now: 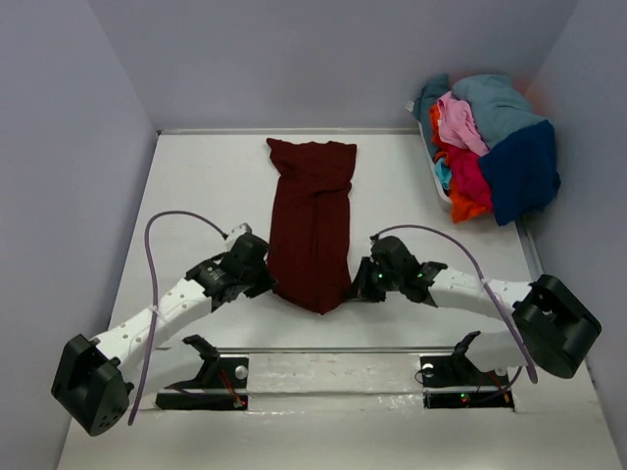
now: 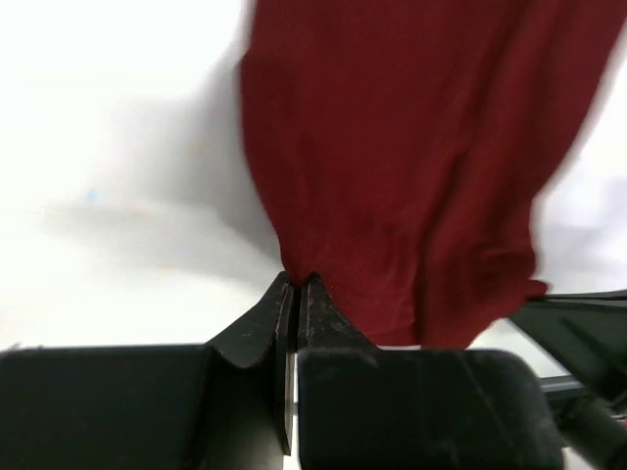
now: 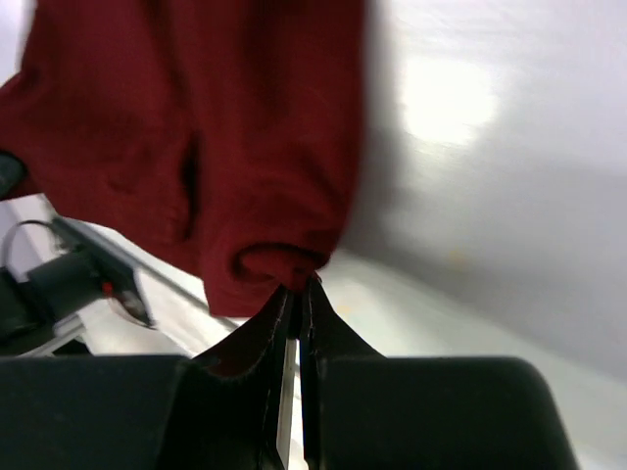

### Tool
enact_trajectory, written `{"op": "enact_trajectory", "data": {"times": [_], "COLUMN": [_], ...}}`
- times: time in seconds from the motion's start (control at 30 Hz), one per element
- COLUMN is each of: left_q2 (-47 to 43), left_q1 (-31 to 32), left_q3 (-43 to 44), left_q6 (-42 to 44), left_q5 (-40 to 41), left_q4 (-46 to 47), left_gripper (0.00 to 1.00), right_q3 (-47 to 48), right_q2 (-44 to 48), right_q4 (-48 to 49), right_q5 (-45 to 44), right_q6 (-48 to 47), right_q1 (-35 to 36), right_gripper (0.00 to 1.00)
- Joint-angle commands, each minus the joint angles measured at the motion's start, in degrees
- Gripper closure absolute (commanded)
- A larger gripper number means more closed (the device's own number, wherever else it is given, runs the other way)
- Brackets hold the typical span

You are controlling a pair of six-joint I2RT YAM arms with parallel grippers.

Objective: Fold and stack the t-shirts
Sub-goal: Grab the bottom of the folded rectangular tshirt with both arms, then fold the folded rectangular tshirt in 1/3 of the way

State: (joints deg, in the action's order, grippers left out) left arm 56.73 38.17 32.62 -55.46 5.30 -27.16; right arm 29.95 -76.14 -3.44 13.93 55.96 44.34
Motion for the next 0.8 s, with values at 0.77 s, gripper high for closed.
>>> {"op": "enact_trajectory", "data": {"times": [0.77], "left_q2": [28.3], "left_q1": [-15.6], "left_q3": [38.8], "left_q6": [26.6], "left_q5": [3.8], "left_q4": [11.9], "left_gripper": [0.94], "right_q3": [41.3], "right_q2": [-20.2], "right_q4": [-1.0], "right_q5": [-4.6], "right_q6": [-18.3], "right_q1": [-10.8], "right_gripper": [0.93]}}
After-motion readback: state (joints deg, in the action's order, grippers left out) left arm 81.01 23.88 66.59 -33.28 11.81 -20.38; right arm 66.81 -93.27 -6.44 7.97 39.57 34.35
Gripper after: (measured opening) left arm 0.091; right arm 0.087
